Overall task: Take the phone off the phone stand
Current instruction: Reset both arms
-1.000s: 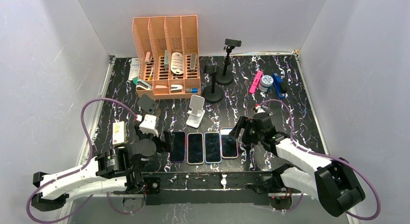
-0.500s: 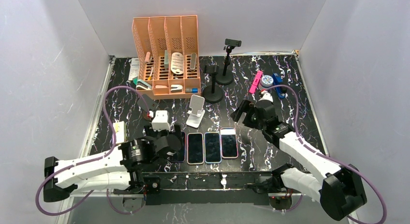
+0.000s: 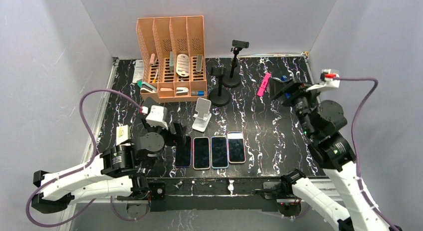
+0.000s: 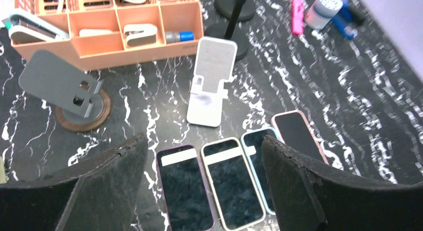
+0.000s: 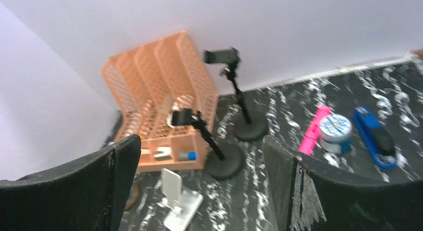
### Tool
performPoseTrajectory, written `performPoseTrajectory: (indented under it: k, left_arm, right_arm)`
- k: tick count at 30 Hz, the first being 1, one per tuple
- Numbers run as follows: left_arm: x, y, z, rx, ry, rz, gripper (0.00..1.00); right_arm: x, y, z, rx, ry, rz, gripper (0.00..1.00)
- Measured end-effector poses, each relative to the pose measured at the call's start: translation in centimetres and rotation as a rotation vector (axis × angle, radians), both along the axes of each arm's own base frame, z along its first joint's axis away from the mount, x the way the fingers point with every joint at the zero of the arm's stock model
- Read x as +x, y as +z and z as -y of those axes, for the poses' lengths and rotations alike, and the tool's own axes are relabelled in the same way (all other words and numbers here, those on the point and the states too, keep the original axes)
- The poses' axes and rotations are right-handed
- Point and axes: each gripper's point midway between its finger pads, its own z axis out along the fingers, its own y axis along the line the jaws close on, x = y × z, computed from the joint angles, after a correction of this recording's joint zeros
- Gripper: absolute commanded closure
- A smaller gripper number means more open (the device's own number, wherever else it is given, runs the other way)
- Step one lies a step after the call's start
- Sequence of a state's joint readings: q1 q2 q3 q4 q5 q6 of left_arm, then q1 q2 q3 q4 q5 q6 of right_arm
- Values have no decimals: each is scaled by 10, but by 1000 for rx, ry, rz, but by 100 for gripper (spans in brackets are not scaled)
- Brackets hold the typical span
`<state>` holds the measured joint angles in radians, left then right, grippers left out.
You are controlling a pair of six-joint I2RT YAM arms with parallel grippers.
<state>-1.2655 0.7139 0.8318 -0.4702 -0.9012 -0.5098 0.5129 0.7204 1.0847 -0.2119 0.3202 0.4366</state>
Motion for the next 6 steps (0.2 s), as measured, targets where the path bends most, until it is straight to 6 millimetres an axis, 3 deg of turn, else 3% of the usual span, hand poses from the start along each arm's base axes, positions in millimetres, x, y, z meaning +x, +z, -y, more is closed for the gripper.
performPoseTrajectory:
  k: [2,6]
  left_arm:
    - [1,13,0,-46,-7,31,19]
    - [2,22,6,-81,-20,50,19]
  right_arm:
    - [-8,-15,16,-39,-52,1,1]
    - [-20,-66,31,-120,-82,-35,1]
